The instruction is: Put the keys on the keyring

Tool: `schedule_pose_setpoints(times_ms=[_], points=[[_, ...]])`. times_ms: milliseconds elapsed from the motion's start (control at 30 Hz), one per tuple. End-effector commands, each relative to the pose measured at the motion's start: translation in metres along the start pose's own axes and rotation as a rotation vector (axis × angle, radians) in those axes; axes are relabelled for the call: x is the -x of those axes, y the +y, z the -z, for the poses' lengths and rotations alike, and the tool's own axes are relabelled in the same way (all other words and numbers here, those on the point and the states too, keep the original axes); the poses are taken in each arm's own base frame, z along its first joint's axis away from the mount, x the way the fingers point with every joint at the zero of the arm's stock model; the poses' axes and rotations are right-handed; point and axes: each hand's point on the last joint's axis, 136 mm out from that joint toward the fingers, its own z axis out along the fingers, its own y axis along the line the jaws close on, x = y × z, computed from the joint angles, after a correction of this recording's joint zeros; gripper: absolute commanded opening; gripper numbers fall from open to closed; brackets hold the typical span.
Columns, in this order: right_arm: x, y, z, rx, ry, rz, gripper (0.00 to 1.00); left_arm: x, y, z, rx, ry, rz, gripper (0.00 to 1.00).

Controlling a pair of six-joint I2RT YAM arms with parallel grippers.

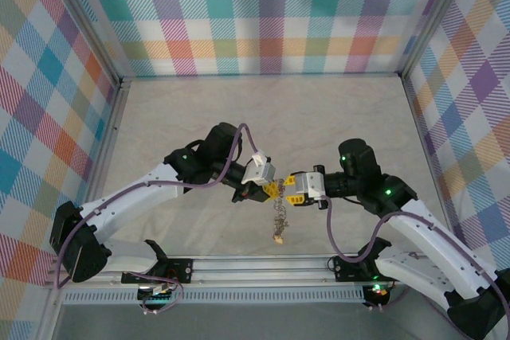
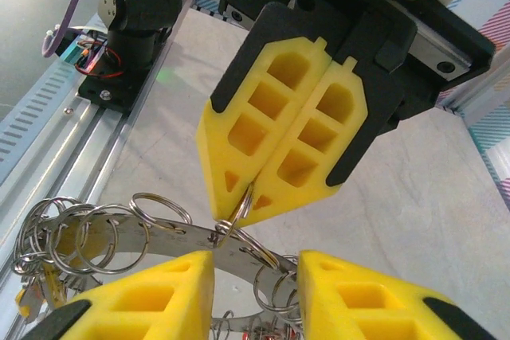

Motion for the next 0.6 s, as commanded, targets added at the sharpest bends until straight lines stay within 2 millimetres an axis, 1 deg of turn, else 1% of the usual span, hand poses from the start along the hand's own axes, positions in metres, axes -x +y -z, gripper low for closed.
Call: schedule_pose_setpoints(times_ms=[0, 167, 367, 433, 567], points=[[0.018, -0.003, 0.003, 0.017, -0.054, 0.036, 0.28, 0.025, -0.007, 0.004, -0.041, -0.055, -0.075, 0.0], [0.021, -0.001, 0.004, 0.034, -0.062, 0.02, 0.14, 0.025, -0.006, 0.004, -0.043, -0.046, -0.076, 0.0], [0.02, 0.002, 0.008, 0.025, -0.055, -0.051, 0.05, 0.026, -0.004, 0.006, -0.017, -0.039, -0.086, 0.0], [0.021, 0.005, 0.009, 0.029, -0.062, -0.086, 0.0, 0.027, -0.003, 0.006, -0.007, -0.041, -0.091, 0.0], [0.021, 0.011, 0.008, 0.044, -0.089, -0.169, 0.0, 0.027, -0.001, 0.007, 0.009, -0.042, -0.093, 0.0]])
